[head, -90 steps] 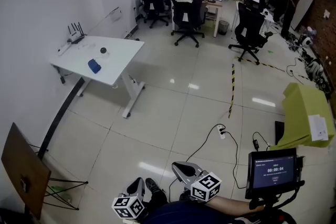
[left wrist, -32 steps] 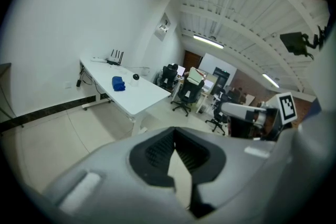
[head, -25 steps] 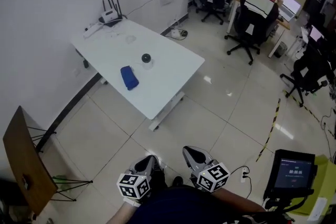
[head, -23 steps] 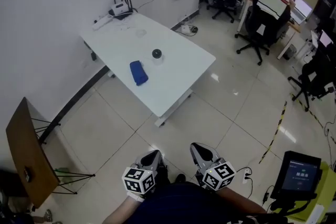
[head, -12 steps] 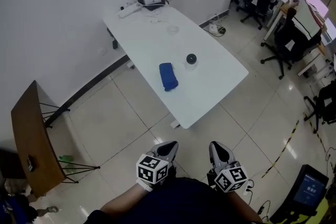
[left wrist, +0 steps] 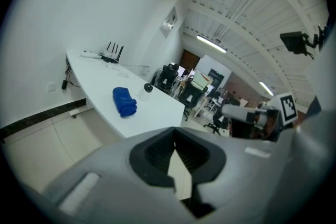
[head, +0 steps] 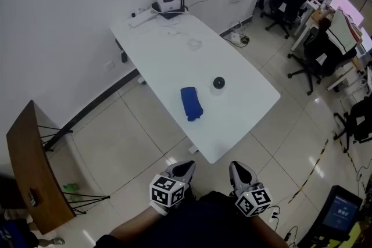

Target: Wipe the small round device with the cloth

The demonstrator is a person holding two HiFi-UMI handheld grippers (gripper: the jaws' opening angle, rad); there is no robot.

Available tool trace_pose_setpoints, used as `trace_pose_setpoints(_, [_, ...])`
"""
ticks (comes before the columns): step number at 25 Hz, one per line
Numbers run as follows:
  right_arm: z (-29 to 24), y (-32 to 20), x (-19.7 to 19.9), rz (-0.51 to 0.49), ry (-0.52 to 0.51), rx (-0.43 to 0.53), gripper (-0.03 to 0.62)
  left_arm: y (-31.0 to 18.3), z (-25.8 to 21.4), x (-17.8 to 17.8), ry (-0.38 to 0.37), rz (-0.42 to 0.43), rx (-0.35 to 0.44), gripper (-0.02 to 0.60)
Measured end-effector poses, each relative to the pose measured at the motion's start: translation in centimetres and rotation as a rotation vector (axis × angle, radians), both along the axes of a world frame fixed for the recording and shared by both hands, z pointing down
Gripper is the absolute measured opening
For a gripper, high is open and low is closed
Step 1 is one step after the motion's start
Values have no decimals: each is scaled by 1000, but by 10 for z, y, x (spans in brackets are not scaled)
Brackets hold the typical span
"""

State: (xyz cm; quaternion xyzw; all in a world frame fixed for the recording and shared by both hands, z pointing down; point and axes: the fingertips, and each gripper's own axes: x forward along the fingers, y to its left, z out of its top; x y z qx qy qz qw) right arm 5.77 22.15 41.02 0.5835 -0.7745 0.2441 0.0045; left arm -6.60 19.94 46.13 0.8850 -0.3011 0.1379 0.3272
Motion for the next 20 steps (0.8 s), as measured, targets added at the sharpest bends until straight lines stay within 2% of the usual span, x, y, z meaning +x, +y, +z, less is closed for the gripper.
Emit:
trace_pose_setpoints(8, [12,-35,13,-3,-14,-23,11,-29,1,24,42,17,6,3])
trace_pose_setpoints(14, [19,-78,27,-65,-49,-17,11,-69,3,34,10,-49,16,3])
trace_pose_setpoints(20, [7,-127,57,-143,-37,-23,11,-107,-7,73,9,-100,25,3])
